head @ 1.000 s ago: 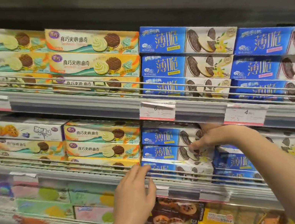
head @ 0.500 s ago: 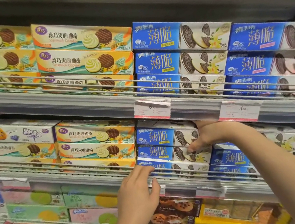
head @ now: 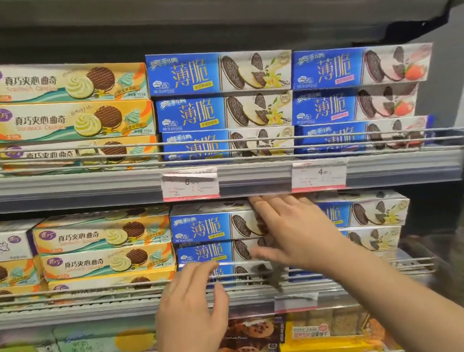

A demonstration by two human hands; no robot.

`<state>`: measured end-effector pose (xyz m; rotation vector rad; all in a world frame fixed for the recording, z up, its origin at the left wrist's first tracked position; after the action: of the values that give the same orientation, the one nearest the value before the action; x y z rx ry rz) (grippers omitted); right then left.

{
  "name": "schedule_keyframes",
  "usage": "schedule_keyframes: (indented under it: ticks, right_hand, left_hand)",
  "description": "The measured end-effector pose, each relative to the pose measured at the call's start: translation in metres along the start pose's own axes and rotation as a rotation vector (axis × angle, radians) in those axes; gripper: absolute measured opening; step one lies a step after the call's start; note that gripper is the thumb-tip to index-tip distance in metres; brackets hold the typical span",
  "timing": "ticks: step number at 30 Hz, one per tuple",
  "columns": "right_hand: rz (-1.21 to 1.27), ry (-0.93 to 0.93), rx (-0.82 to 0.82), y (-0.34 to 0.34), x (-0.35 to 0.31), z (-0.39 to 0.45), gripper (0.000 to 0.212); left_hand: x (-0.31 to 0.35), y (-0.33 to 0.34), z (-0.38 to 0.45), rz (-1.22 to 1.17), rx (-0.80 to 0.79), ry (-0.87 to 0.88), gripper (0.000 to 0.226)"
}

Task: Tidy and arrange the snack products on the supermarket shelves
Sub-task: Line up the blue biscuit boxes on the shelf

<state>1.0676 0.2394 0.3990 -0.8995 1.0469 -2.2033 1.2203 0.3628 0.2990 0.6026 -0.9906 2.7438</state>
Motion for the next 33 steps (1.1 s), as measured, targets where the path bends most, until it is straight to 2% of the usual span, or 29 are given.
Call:
schedule_keyframes:
  ticks: [4, 5, 7, 10, 14, 21, 33]
  right_hand:
    - [0.103, -0.085, 0.374, -0.004, -0.001, -0.055, 0.046]
    - [0.112, -0.065, 0.453, -0.004, 0.005, -0.066, 0.038]
    - [0.101, 0.039, 0.513, -0.001, 0.029, -0.083, 0.033]
    - [0.075, 0.244, 0.397, 0.014, 0.074, -0.094, 0.047]
    - [0.037, 0.311, 0.197, 0.032, 0.104, -0.097, 0.059]
    - [0.097, 0.311, 0.255, 0.028, 0.111, -0.102, 0.057]
    - [0.086, 0.307, 0.182, 0.019, 0.088, -0.094, 0.062]
  left_hand:
    - [0.023, -0.009, 0.007, 0.091, 0.163, 0.187, 0.046]
    - [0.027, -0.008, 0.009, 0.133, 0.167, 0.226, 0.049]
    - [0.031, -0.001, 0.015, 0.215, 0.121, 0.271, 0.057]
    - [0.032, 0.013, 0.021, 0.302, 0.018, 0.271, 0.065]
    - [0.039, 0.027, 0.028, 0.391, -0.059, 0.239, 0.071]
    - [0.046, 0.039, 0.031, 0.407, -0.080, 0.211, 0.071]
    - [0.058, 0.046, 0.047, 0.363, 0.000, 0.194, 0.068]
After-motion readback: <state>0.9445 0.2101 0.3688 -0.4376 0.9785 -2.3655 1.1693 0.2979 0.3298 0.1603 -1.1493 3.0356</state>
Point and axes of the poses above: each hand's wrist, its own z-axis towards the middle knuckle, its own y-axis out of the palm, x = y × z, the point moved 5 cm from there along z, towards the middle knuckle, and after that the axes turned 3 degrees about -x, right-handed, at the moved point
